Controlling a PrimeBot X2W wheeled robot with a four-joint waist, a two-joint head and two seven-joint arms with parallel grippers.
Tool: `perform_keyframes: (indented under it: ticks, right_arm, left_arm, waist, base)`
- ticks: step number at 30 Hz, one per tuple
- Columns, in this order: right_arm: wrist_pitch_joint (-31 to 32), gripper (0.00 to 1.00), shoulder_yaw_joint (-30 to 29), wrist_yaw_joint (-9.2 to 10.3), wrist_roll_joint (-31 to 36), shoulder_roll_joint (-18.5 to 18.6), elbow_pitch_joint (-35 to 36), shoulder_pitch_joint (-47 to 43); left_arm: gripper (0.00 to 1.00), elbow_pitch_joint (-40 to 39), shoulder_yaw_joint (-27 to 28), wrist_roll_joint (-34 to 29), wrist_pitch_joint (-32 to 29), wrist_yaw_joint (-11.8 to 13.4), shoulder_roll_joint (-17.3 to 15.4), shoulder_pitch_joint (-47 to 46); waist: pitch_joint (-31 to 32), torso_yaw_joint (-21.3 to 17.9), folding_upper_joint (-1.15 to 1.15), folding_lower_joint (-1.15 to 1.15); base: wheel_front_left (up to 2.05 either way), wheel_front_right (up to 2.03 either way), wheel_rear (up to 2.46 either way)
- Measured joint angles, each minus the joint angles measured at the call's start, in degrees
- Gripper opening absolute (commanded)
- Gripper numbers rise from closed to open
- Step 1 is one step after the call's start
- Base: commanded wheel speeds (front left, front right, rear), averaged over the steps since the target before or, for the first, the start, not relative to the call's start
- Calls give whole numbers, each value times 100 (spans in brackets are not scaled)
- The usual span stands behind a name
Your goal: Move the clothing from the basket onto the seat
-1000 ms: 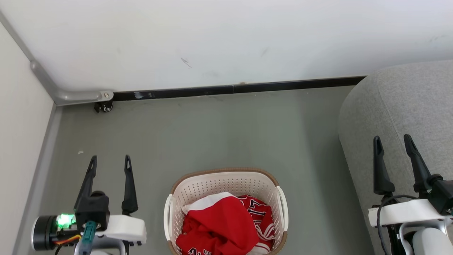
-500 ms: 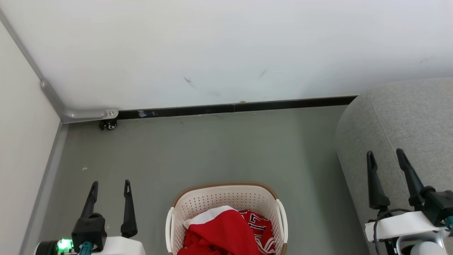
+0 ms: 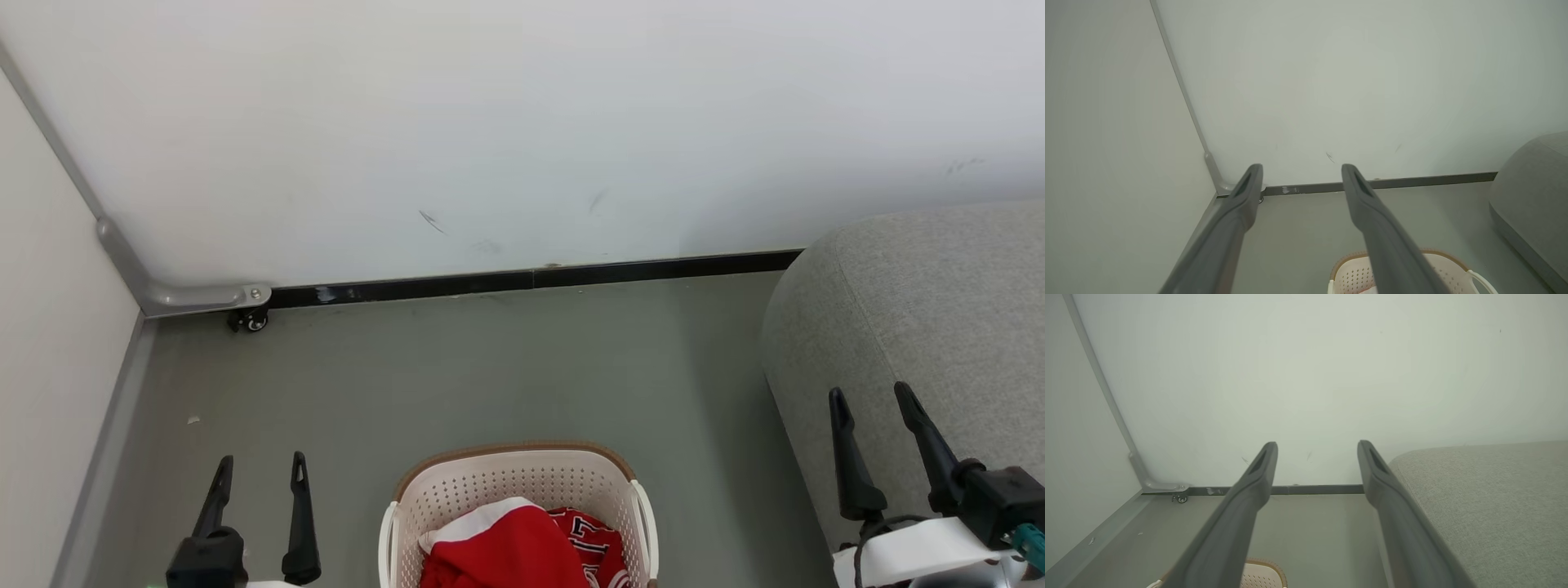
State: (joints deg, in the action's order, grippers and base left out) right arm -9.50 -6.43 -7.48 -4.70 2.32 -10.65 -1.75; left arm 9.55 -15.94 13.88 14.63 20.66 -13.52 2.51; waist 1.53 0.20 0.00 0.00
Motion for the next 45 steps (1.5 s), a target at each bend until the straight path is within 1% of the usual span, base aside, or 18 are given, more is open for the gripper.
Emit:
perform_keyframes:
  ticks: [11, 14, 19, 26, 30, 37, 39, 42, 44, 45]
  right_arm:
    - [137, 100, -4, 0, 0, -8, 185, -105]
    - [153, 100, -9, 0, 0, -8, 215, -127]
    - [203, 100, -7, 0, 0, -9, 280, -174]
    - [247, 100, 7, 0, -33, -10, 356, -176]
    - [272, 100, 15, 0, -33, -10, 442, -177]
    - [297, 100, 122, 0, -22, -10, 523, -168]
    - [305, 100, 141, 0, 4, -10, 554, -159]
    - [346, 100, 147, 0, 89, -10, 599, -147]
    - [346, 100, 146, 0, 125, -10, 620, -146]
    - [347, 100, 130, 0, 132, -10, 658, -144]
  left_arm:
    - [100, -129, -2, 3, 0, -9, -38, 138]
    - [100, -133, 12, 8, 0, -51, -66, 138]
    - [100, -249, -43, -19, 0, -48, -33, 155]
    - [100, -207, -1, 9, 0, -60, -83, 171]
    - [100, -209, -26, 7, 0, -110, -105, 179]
    - [100, -86, -288, -69, -26, -361, -196, 7]
    - [100, -26, -464, -190, -118, -434, -179, -241]
    - [100, 91, -605, -215, -214, -614, -145, -555]
    - [100, 131, -650, -221, -246, -647, -130, -656]
    - [100, 219, -743, -238, -292, -731, -78, -834]
  waist:
    - [31, -68, 0, 0]
    - [20, -82, 0, 0]
    - [13, -85, 0, 0]
    - [-19, -91, 0, 0]
    - [-52, -100, 0, 0]
    - [-132, -124, 0, 0]
    - [-177, -140, 0, 0]
    - [-232, -161, 0, 0]
    - [-252, -169, 0, 0]
    - [-296, -187, 0, 0]
  base:
    - [0, 0, 0]
    - [0, 0, 0]
    - [0, 0, 0]
    - [0, 0, 0]
    - [0, 0, 0]
    - [0, 0, 0]
    - [0, 0, 0]
    - [0, 0, 0]
    - [0, 0, 0]
    - [0, 0, 0]
